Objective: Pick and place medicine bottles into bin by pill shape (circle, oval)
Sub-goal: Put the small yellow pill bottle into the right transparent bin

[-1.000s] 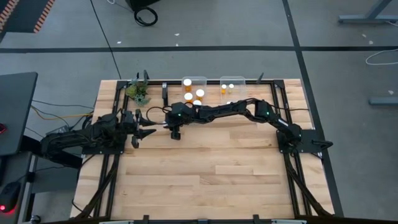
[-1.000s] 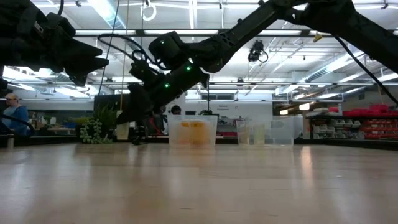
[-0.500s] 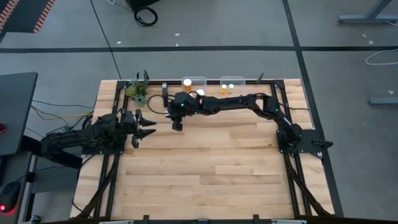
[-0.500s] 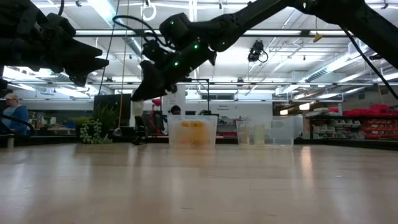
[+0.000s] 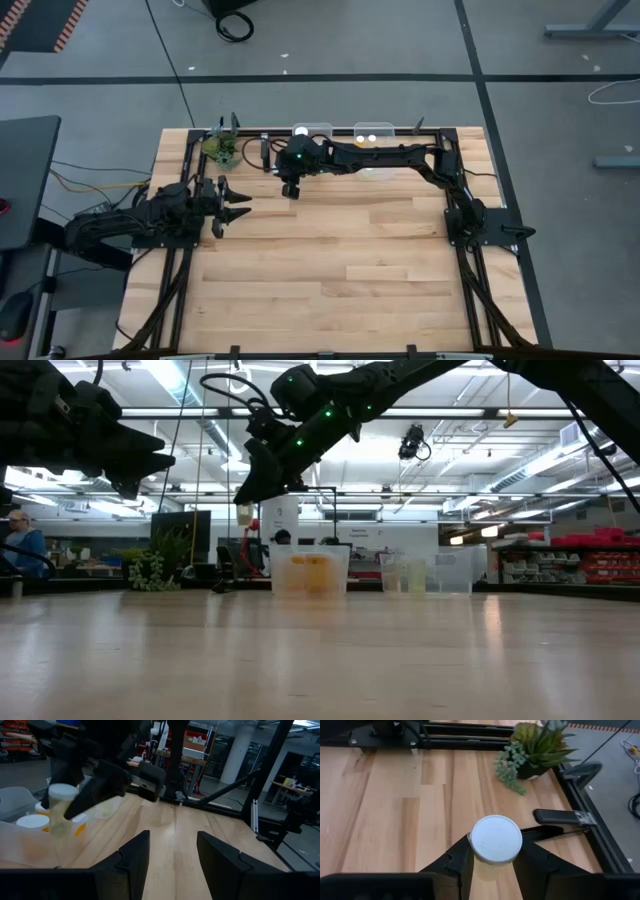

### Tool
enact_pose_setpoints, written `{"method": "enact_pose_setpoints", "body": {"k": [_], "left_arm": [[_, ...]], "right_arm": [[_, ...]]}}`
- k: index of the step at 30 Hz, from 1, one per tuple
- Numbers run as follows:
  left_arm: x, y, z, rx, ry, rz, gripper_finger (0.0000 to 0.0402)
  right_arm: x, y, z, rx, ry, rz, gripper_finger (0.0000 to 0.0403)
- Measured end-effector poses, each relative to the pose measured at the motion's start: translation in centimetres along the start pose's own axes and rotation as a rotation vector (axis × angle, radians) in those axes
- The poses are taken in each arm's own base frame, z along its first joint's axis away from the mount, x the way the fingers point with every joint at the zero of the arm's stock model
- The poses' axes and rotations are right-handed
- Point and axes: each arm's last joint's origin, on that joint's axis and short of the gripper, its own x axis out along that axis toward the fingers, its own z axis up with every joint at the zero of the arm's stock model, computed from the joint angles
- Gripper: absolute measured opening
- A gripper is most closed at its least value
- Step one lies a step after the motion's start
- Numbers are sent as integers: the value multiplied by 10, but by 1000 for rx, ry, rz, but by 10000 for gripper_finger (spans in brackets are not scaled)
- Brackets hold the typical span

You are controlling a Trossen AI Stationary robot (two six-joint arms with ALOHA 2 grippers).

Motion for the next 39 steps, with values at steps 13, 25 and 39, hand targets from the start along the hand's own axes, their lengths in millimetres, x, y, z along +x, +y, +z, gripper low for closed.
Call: {"method": "enact_pose_setpoints", "body": {"k": [13, 25, 39], "left_arm": [[0, 0, 0, 0, 0, 0, 172], [0, 0, 0, 0, -1, 0, 172], [0, 0, 0, 0, -1, 0, 172]], "right_arm": [[-3, -15, -7, 9, 72, -44, 129], [-31, -23, 6, 0, 78, -70, 129], [-107, -39, -23, 72, 4, -190, 129]]}}
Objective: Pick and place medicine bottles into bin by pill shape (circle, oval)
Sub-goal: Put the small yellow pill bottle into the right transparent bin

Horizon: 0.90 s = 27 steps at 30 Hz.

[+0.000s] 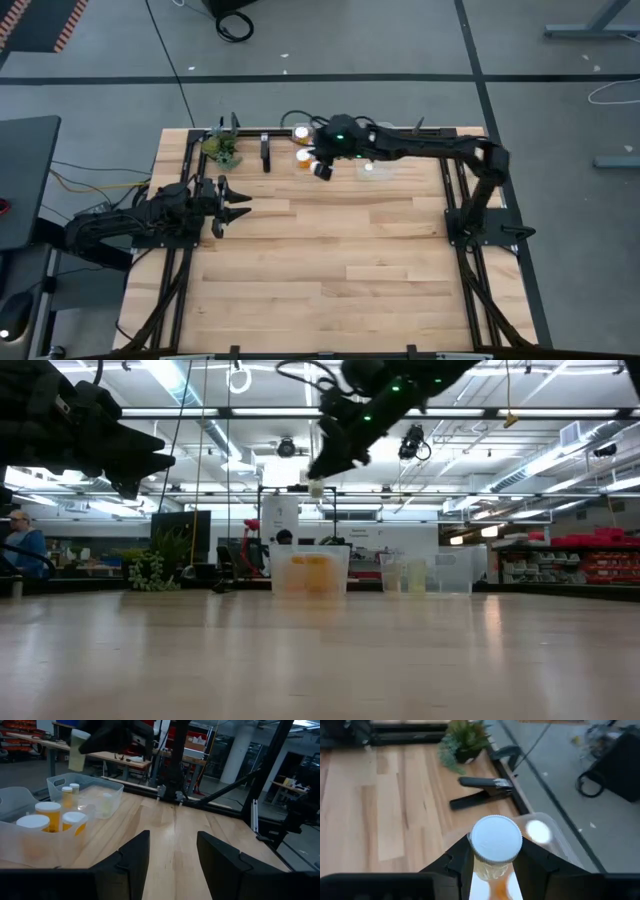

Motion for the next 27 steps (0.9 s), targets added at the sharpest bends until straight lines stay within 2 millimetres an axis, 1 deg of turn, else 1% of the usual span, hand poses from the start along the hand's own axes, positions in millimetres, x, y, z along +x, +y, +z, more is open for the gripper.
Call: {"method": "enact_pose_setpoints", "body": {"k": [6, 9, 11, 14, 18, 21, 27], "left_arm": [[0, 0, 0, 0, 0, 0, 172], [0, 0, 0, 0, 1, 0, 172], [0, 0, 0, 0, 1, 0, 172], [0, 0, 0, 0, 0, 0, 172], [0, 0, 0, 0, 1, 0, 172], [0, 0, 0, 0, 1, 0, 172], [0, 0, 0, 0, 1, 0, 172]], "right_arm": [[-32, -17, -34, 65, -32, -78, 129], [-43, -28, -50, 106, -24, -111, 129], [-46, -34, -63, 133, 1, -129, 129], [-48, -43, -79, 168, 30, -158, 129], [-46, -57, -99, 215, 79, -201, 129], [-44, -64, -110, 234, 90, -228, 129], [-42, -70, -129, 253, 126, -249, 129]]}}
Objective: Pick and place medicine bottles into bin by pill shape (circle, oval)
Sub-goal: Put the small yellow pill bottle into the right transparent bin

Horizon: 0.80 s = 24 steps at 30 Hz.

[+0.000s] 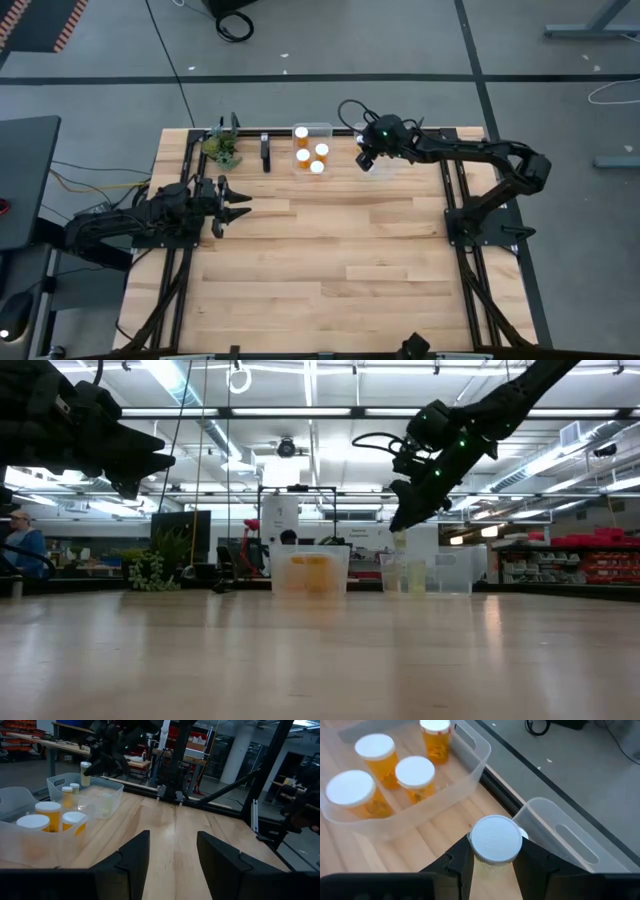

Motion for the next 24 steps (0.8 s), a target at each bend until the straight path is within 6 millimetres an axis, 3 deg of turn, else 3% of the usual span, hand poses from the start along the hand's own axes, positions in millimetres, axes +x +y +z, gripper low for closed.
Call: {"method": "enact_pose_setpoints", "body": {"k": [12, 18, 24], "left_arm": [[0, 0, 0, 0, 0, 0, 172], [0, 0, 0, 0, 0, 0, 172], [0, 0, 0, 0, 0, 0, 172]], "right_arm": [[10, -13, -31, 55, -62, 26, 129], [13, -14, -37, 65, -63, 31, 129], [31, -11, -47, 69, -33, 37, 129]]}}
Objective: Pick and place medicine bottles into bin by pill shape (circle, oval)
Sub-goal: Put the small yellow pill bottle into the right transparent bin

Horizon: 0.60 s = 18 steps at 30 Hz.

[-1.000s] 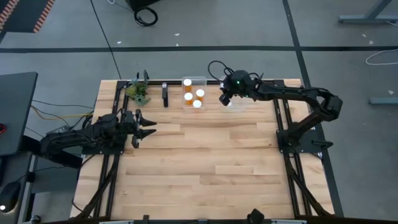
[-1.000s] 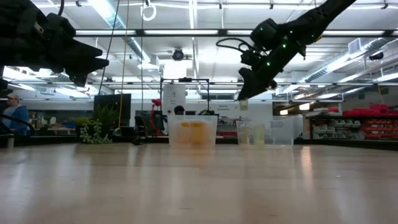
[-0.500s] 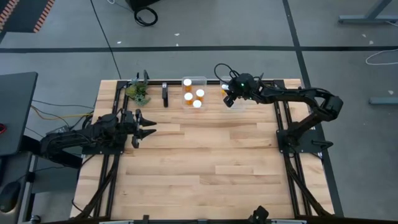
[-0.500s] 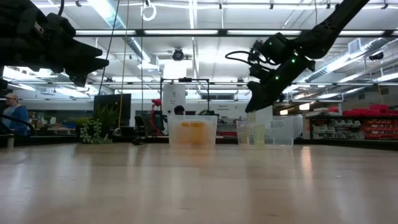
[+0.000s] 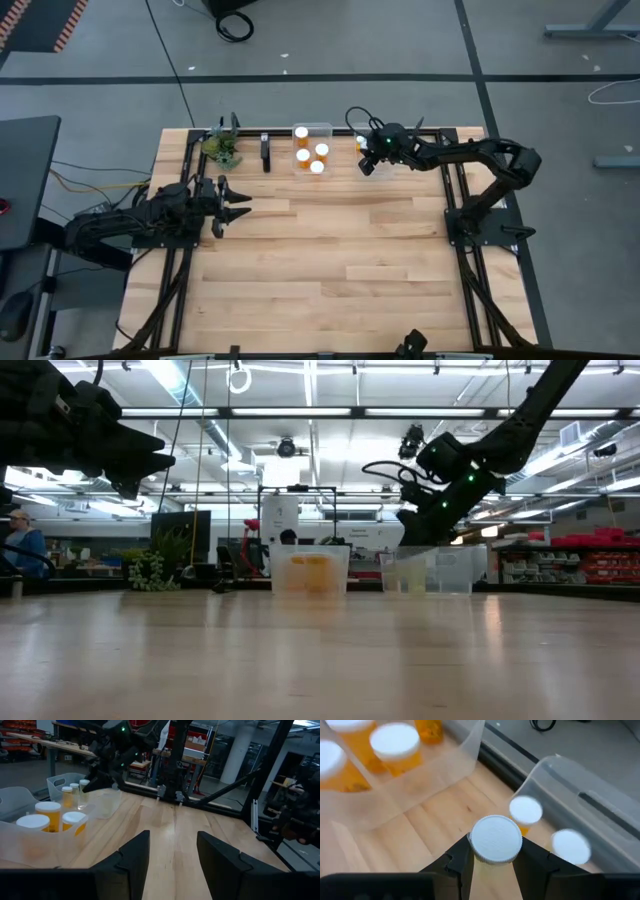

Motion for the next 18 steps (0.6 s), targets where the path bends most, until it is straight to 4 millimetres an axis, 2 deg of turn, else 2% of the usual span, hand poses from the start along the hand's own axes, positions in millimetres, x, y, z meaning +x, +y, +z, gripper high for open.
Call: {"method": "enact_pose_setpoints", "body": {"k": [5, 18], "left_arm": [[0, 0, 0, 0, 0, 0, 172], [0, 0, 0, 0, 0, 0, 172]], "right_arm": [[10, 0, -7, 6, 25, -6, 129], [10, 0, -11, 19, 63, -31, 129]]}}
